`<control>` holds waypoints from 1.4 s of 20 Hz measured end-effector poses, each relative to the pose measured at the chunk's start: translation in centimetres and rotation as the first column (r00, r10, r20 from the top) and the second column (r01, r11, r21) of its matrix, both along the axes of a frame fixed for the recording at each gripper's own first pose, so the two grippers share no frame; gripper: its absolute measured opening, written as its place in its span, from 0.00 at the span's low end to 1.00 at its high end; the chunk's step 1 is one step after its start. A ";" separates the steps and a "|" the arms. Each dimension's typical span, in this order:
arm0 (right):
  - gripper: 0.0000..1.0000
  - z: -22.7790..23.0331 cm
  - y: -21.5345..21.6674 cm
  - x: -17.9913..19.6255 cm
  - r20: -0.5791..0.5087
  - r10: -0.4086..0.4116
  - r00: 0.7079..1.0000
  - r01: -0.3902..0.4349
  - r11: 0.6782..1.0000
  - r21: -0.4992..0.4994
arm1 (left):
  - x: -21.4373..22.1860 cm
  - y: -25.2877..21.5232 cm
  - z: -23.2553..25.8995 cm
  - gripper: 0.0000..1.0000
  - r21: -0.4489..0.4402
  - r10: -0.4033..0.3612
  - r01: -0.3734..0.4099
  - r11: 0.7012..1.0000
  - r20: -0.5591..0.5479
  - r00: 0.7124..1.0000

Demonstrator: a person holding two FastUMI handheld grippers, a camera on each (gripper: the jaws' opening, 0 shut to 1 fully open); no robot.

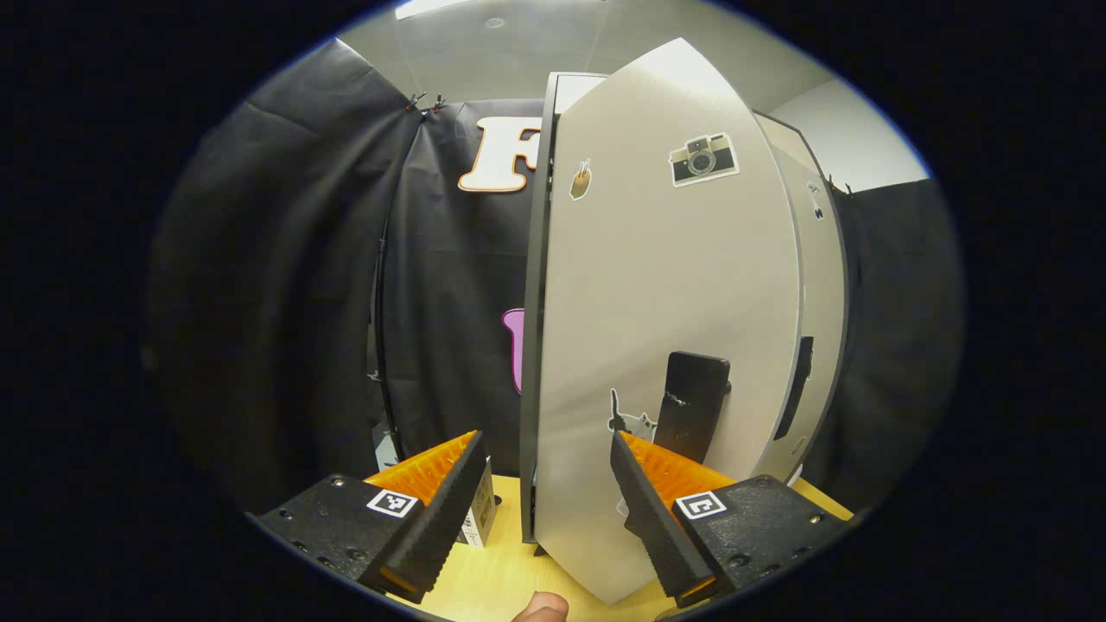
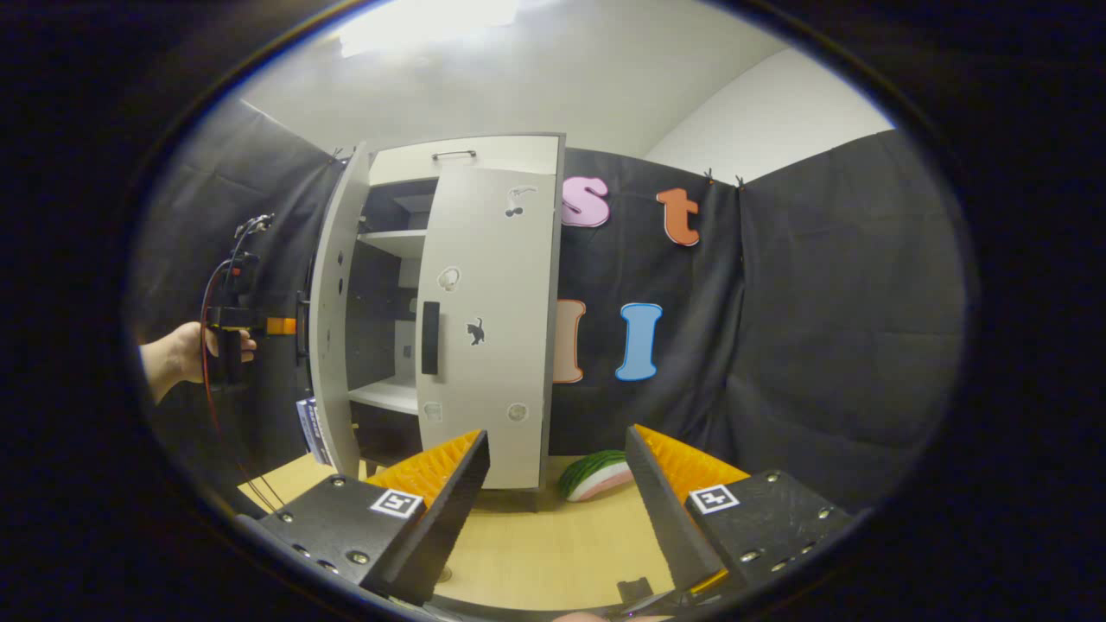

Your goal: Grasp the bottle in the cabinet with the left hand and place it on the coaster, then close the right door with the right hand and the left door with the left hand.

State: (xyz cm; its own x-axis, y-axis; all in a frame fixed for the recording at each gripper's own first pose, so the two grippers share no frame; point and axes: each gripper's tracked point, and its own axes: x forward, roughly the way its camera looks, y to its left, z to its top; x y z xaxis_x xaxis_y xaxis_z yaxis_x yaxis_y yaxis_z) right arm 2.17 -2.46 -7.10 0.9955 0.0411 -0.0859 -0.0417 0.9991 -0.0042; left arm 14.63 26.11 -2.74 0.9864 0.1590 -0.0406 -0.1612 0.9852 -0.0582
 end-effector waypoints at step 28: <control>0.99 3.5 5.6 -0.7 0.063 0.114 0.991 -0.117 0.992 0.047 | -10.3 -9.1 0.2 0.96 -0.052 -0.050 0.052 0.997 0.026 0.998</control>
State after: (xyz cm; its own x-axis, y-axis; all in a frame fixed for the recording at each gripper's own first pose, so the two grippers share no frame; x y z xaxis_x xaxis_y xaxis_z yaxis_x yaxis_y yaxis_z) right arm 1.47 3.10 -3.55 0.9871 0.1590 -0.0207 -0.1581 0.9866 0.0402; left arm 4.37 17.05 -2.54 0.9940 0.1067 -0.0235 -0.1087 0.9875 -0.1139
